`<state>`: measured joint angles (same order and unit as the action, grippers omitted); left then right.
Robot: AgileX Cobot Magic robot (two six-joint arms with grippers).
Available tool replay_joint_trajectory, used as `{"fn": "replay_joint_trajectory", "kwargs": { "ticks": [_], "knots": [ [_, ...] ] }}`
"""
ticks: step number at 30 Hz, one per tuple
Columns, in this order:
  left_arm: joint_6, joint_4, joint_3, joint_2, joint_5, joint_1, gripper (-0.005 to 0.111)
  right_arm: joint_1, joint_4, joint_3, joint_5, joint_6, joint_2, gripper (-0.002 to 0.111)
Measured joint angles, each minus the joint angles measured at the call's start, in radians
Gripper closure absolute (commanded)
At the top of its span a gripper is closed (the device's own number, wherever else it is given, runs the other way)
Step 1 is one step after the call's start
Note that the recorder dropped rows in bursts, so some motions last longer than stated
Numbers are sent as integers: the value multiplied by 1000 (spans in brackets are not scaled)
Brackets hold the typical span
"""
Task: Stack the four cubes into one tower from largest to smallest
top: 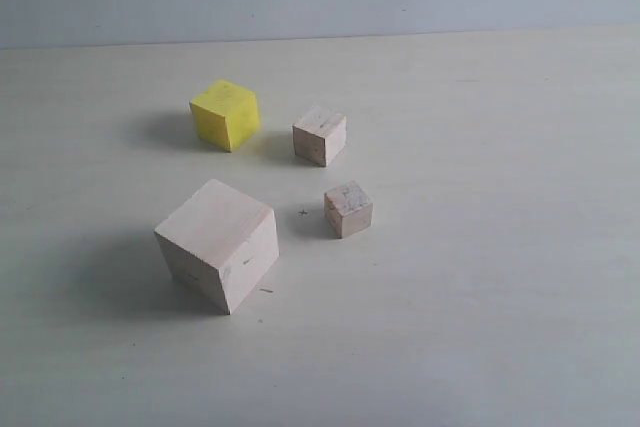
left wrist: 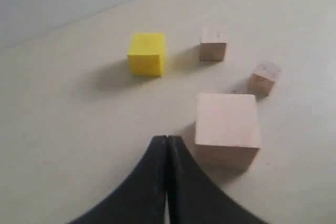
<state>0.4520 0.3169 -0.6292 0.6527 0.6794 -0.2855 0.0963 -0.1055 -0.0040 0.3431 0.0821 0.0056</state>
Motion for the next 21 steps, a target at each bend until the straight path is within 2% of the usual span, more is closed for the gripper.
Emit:
{"fn": "replay_joint_trajectory", "kwargs": {
  "ticks": [8,13,21],
  "knots": [
    [12,167,0,72,-42,-5,107,0,0,0,0,0,0,108],
    [12,215,-2,98,-41,-5,107,0,0,0,0,0,0,108],
    [12,155,-6,323,136,-5,107,0,0,0,0,0,0,108]
  ]
}}
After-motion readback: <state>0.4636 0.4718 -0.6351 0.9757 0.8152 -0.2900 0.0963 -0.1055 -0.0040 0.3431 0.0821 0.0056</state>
